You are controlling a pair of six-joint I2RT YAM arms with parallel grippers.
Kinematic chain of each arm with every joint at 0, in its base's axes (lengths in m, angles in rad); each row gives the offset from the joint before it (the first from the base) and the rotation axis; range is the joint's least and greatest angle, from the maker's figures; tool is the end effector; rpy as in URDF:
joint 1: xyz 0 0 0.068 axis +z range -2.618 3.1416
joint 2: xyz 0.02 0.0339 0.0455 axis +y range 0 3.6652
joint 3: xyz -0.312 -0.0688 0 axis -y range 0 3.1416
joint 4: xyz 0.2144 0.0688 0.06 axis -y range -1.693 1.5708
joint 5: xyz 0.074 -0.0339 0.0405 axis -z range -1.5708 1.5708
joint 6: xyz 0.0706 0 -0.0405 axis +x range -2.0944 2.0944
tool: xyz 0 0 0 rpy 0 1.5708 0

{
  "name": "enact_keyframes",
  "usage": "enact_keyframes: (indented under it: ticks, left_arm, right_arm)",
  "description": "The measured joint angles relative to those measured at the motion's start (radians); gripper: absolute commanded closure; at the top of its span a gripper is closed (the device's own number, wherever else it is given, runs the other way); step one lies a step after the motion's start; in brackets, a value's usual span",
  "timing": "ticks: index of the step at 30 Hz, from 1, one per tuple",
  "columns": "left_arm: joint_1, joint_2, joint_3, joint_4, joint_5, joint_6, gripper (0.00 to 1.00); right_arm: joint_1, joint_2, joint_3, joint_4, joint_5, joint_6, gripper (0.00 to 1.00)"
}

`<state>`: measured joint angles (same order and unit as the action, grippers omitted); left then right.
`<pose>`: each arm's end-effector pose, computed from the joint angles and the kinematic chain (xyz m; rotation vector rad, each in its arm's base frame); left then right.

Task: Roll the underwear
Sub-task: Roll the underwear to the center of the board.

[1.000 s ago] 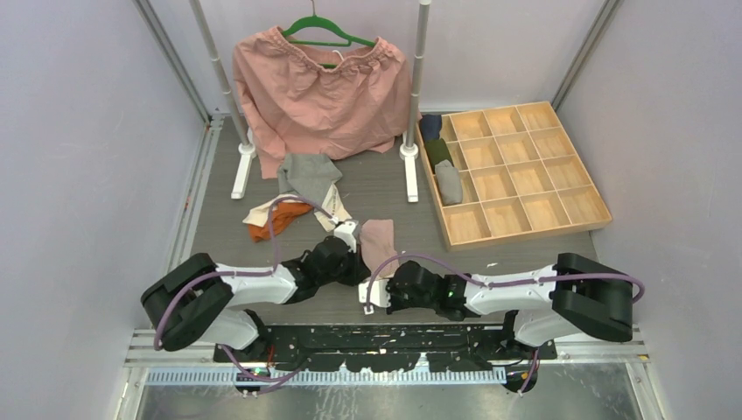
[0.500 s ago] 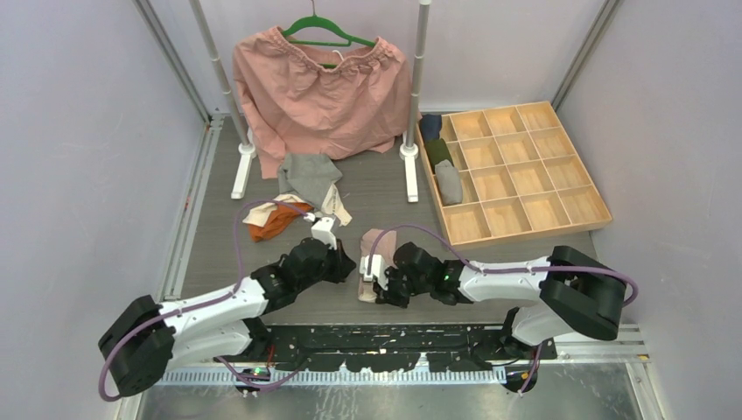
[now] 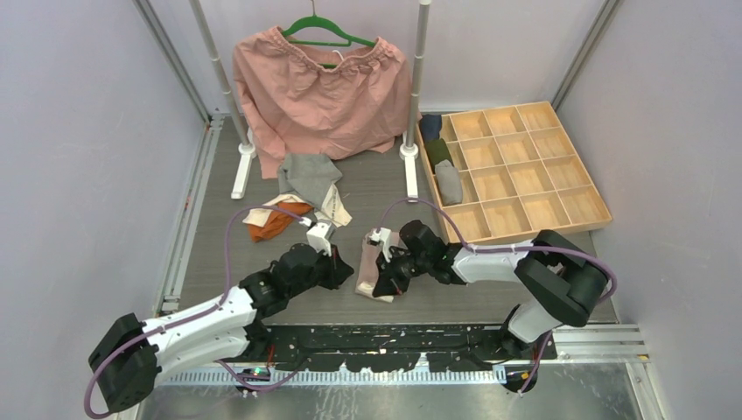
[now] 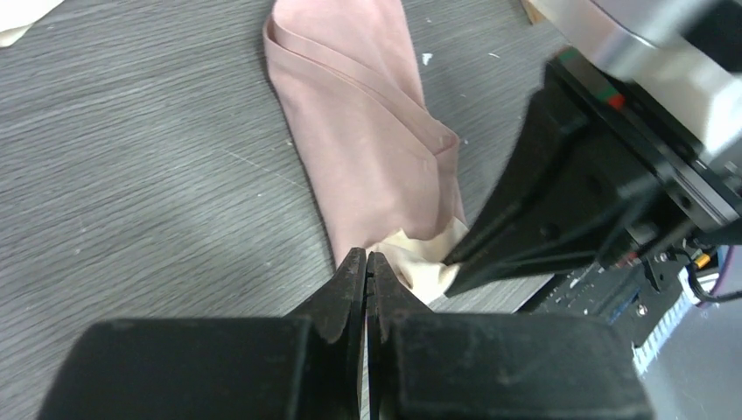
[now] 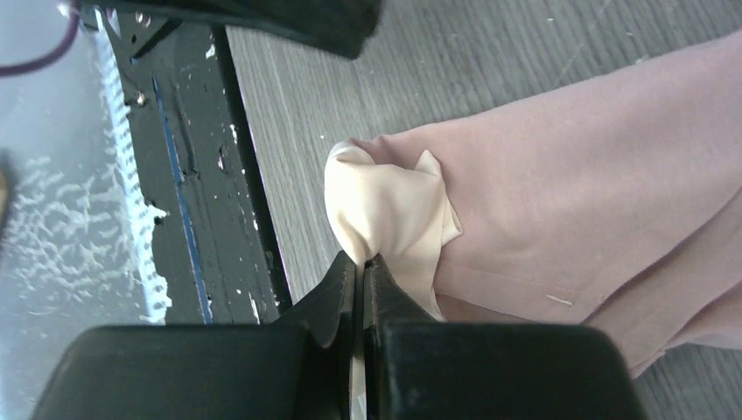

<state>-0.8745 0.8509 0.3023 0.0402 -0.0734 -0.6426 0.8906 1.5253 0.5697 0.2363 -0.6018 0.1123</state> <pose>0.1032 -0.1153 0.2172 0.2065 2.1815 -0.8270 0.1438 0.2413 0.1976 -1.2285 2.1016 1.1814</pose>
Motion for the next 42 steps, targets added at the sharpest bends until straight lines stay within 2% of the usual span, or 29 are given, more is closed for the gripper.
enact_keyframes:
  ticks: [7, 14, 25, 42]
  left_arm:
    - [0.000, 0.006, 0.002, 0.033, 0.095, 0.046, 0.99]
    - [0.000, 0.076, 0.007, 0.063, 0.148, 0.074, 0.99]
    - [0.000, 0.189, 0.066, 0.105, 0.089, 0.087, 0.99]
    - [0.000, 0.348, 0.092, 0.197, 0.095, 0.099, 0.99]
  right_arm:
    - [-0.074, 0.086, 0.054, 0.017, -0.062, 0.131, 0.99]
    - [-0.100, 0.140, 0.151, -0.059, -0.082, 0.162, 0.98]
    - [-0.137, 0.193, 0.212, -0.154, -0.098, 0.176, 0.98]
    - [-0.158, 0.232, 0.248, -0.171, -0.098, 0.183, 0.94]
